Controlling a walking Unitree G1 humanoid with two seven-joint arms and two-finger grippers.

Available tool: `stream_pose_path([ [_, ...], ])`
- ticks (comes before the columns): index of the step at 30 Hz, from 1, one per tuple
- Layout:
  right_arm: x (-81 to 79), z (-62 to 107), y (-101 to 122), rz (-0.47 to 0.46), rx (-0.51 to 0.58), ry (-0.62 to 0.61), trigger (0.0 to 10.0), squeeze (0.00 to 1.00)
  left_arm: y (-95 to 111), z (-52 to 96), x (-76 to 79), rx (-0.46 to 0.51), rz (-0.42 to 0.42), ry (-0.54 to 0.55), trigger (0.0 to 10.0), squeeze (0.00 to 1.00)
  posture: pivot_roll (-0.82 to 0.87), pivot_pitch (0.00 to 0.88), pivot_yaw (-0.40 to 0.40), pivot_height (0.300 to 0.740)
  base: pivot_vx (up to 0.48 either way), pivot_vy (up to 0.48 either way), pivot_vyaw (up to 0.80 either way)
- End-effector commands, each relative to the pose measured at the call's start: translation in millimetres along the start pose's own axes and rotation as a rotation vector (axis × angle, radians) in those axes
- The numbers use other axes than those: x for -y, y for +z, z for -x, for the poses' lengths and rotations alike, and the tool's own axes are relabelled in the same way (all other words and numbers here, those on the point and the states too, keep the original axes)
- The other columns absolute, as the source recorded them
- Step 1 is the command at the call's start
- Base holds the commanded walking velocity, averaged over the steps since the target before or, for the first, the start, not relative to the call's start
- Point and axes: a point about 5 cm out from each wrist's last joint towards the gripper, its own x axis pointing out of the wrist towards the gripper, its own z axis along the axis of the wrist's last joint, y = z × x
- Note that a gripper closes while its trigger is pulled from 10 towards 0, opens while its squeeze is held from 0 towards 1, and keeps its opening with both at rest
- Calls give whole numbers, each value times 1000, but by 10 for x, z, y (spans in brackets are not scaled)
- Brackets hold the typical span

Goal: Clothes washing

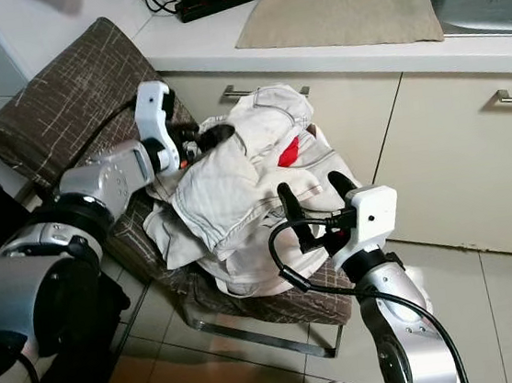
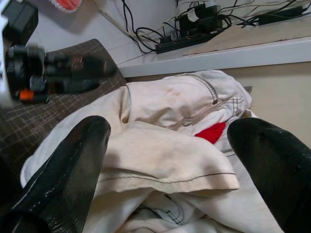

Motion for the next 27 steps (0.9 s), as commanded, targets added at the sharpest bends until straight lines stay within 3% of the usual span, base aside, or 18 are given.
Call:
stream_pose_path([
  [1, -46, -19, 41, -9, 15, 24, 10000, 0, 61, 6, 6, 6, 31, -9, 10000, 1000, -259, 79, 123, 740, 0, 0, 0],
  [5, -65, -22, 29, -13, 12, 25, 10000, 0, 5, -22, 44, -12, 66, -20, 10000, 1000, -263, 86, 132, 740, 0, 0, 0],
  [9, -72, -15, 20, -12, 8, 24, 10000, 0, -63, -46, 78, -47, 38, -35, 10000, 1000, -263, 86, 132, 740, 0, 0, 0],
  [11, -79, -11, 16, -12, 6, 23, 10000, 0, -131, -69, 95, -85, -29, -21, 10000, 1000, -266, 90, 136, 740, 0, 0, 0],
  [15, -132, 16, -5, -5, -7, 31, 10000, 0, -522, -104, 134, -295, -420, -25, 10000, 1000, -270, 117, 145, 740, 0, 0, 0],
  [16, -132, 16, -5, -5, -7, 31, 10000, 0, -522, -104, 134, -295, -420, -25, 10000, 1000, -270, 117, 145, 740, 0, 0, 0],
  [17, -144, 36, -12, -6, -10, 29, 10000, 0, -635, -103, 144, -335, -452, -33, 10000, 702, -272, 122, 147, 740, 0, 0, 0],
  [18, -144, 36, -12, -6, -10, 29, 10000, 0, -635, -103, 144, -335, -452, -33, 10000, 702, -272, 122, 147, 740, 0, 0, 0],
  [19, -152, 50, -20, -10, -15, 26, 10000, 0, -684, -106, 163, -341, -405, -44, 10000, 0, -274, 126, 148, 740, 0, 0, 0],
  [20, -162, 65, -29, -14, -20, 23, 10000, 0, -745, -107, 180, -343, -329, -50, 10000, 0, -278, 130, 150, 740, 0, 0, 0],
  [21, -179, 85, -42, -18, -27, 21, 10000, 0, -835, -104, 200, -345, -189, -49, 10000, 0, -281, 133, 152, 740, 0, 0, 0],
  [24, -186, 98, -46, -17, -30, 19, 10000, 0, -864, -98, 189, -335, -124, -27, 10000, 0, -285, 135, 157, 740, 0, 0, 0],
  [27, -169, 121, -51, -14, -35, 0, 10000, 0, -825, -107, 166, -259, -39, 26, 10000, 0, -292, 139, 164, 740, 0, 0, 0],
])
